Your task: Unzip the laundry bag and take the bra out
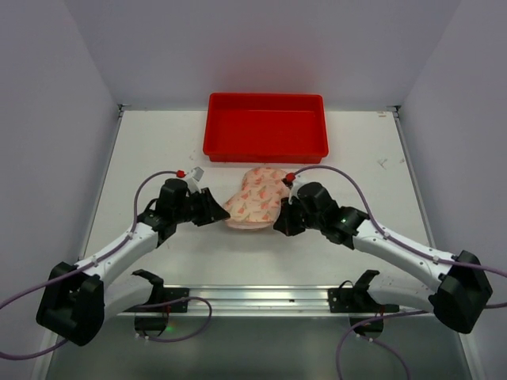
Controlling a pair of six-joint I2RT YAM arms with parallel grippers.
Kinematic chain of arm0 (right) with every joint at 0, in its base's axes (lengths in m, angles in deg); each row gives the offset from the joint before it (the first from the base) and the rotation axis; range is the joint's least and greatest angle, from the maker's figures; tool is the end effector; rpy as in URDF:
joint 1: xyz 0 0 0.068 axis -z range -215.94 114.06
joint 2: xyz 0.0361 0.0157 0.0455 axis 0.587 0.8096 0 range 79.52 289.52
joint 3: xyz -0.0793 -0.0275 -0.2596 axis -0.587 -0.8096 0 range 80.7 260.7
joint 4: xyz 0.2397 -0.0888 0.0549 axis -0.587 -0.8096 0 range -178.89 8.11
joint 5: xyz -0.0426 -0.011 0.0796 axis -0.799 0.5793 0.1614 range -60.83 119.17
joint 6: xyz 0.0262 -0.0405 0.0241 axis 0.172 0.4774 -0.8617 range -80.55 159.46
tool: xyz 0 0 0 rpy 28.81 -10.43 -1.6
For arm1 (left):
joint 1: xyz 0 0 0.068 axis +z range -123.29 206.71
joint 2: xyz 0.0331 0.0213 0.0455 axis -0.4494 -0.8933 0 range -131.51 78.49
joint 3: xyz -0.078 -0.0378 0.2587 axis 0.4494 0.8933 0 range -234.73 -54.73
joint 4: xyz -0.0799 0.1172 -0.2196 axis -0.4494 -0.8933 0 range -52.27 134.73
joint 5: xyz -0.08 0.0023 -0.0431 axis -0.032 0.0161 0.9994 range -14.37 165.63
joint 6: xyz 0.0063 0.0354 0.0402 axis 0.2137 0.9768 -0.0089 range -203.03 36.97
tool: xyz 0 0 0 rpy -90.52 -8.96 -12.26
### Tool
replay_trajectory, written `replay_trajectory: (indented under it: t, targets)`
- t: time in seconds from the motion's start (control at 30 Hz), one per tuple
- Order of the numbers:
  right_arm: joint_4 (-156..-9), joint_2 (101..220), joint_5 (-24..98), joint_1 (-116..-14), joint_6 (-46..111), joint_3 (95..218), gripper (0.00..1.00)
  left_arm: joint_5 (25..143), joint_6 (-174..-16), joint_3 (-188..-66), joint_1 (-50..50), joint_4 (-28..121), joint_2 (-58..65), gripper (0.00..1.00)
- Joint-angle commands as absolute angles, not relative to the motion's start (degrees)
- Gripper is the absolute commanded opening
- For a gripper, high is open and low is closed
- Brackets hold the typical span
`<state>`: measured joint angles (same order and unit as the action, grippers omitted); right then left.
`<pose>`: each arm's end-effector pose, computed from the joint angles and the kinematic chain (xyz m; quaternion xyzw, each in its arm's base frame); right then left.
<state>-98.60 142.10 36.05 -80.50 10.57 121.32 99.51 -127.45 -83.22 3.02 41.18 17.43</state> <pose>0.1635 0.1668 0.2435 -0.1484 0.8878 0.3019 0.3142 0.1929 -0.1004 0.2004 -0.0648 0.8748 -0.4010 0.2640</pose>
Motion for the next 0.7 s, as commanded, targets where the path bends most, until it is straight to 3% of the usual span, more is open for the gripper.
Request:
replay_trajectory:
  t: [0.0, 0.13, 0.17, 0.23, 0.47, 0.67]
  targets:
    - [-99.7, 146.8, 34.1, -84.4, 13.4, 126.3, 0.00, 98.3, -121.0, -86.8, 6.5, 36.9, 14.0, 0.37]
    - [-94.7, 155.0, 36.4, -88.5, 8.6, 129.3, 0.00, 98.7, -121.3, -90.1, 6.7, 36.0, 10.5, 0.68]
    - [-93.9, 156.8, 36.4, -88.9, 7.5, 130.8, 0.00, 97.7, -122.8, -90.4, 6.8, 35.9, 10.9, 0.88]
    - [-90.8, 161.7, 36.1, -89.9, 4.7, 132.5, 0.00, 95.7, -126.4, -90.1, 6.8, 34.5, 12.6, 1.00]
    - [-87.4, 172.4, 34.8, -90.3, 2.3, 141.0, 0.00, 83.0, -139.2, -82.0, 6.9, 28.4, 30.8, 1.00]
    - [-86.6, 175.6, 35.5, -90.3, 2.3, 143.5, 0.00, 89.2, -148.8, -73.6, 6.6, 35.6, 34.3, 1.00]
